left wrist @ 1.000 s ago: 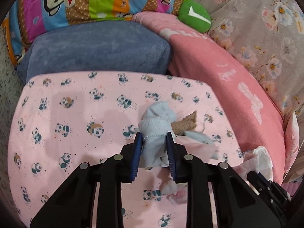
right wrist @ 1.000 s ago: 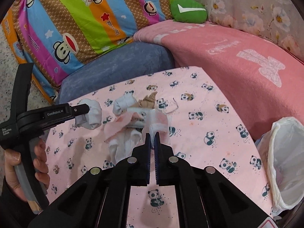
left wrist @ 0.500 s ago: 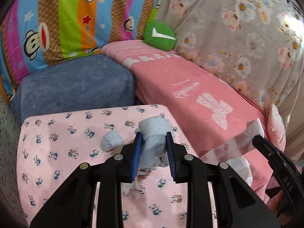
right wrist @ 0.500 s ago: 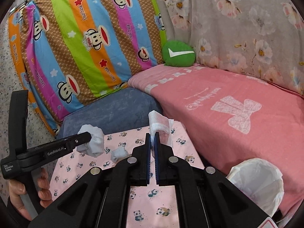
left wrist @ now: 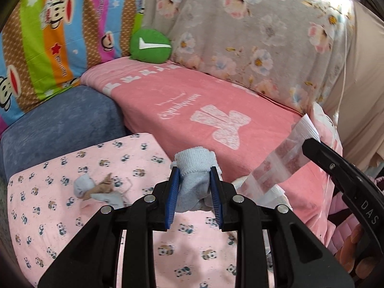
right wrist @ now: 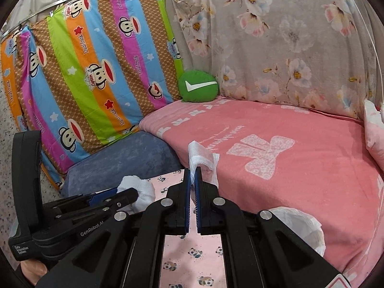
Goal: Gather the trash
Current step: 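Carry the blue sock with the left gripper over the wastebasket, then open the left gripper to drop the sock into the wastebasket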
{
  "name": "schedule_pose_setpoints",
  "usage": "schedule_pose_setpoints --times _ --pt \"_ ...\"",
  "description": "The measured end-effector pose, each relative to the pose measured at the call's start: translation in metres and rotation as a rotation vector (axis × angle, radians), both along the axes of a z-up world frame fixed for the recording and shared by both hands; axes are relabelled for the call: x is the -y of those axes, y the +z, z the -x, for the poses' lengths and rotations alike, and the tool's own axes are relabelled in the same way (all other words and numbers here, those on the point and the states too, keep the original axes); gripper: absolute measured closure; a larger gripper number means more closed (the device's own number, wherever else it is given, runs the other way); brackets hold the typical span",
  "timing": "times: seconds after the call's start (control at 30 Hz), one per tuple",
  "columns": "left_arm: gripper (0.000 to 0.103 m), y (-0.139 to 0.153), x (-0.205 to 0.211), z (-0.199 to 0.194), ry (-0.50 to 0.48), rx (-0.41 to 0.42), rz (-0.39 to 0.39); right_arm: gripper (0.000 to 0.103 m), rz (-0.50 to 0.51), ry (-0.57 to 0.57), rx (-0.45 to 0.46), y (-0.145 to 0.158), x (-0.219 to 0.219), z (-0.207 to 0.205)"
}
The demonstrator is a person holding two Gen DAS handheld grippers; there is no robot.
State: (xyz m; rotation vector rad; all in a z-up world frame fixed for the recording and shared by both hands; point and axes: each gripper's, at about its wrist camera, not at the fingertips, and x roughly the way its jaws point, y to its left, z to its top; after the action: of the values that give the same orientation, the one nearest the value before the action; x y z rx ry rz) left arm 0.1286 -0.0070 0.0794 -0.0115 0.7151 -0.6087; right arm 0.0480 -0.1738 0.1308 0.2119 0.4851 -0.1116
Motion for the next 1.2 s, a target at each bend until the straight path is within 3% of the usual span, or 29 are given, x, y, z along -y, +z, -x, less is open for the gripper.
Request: schedule_pose_setpoints --times 0.57,1.0,1.1,1.13,1.2 --pt "0.077 -0.016 0.107 0.042 -0.194 0.001 -0.062 0.098 -0.03 -0.17 -0.031 -0.024 0.099 0.049" --pt "0.073 -0.038 0.154 0.053 -0.287 -0.023 -0.09 0.094 -0.063 -0.236 -0.067 -0.047 0.144 0.062" --pt "0.053 -0.042 0.16 0.055 -0.285 -0.023 -0.097 0.093 -0.064 -0.241 -0.072 -0.05 0.147 0.062" --pt "0.038 -0.042 0.16 0.056 -0.279 -0.017 -0.092 0.091 -0.065 -0.244 -0.073 -0.051 0.149 0.062" --pt "0.03 -0.041 0.161 0.059 -0.273 0.001 -0.084 0.082 -0.069 -0.25 -0.07 -0.052 0.151 0.064"
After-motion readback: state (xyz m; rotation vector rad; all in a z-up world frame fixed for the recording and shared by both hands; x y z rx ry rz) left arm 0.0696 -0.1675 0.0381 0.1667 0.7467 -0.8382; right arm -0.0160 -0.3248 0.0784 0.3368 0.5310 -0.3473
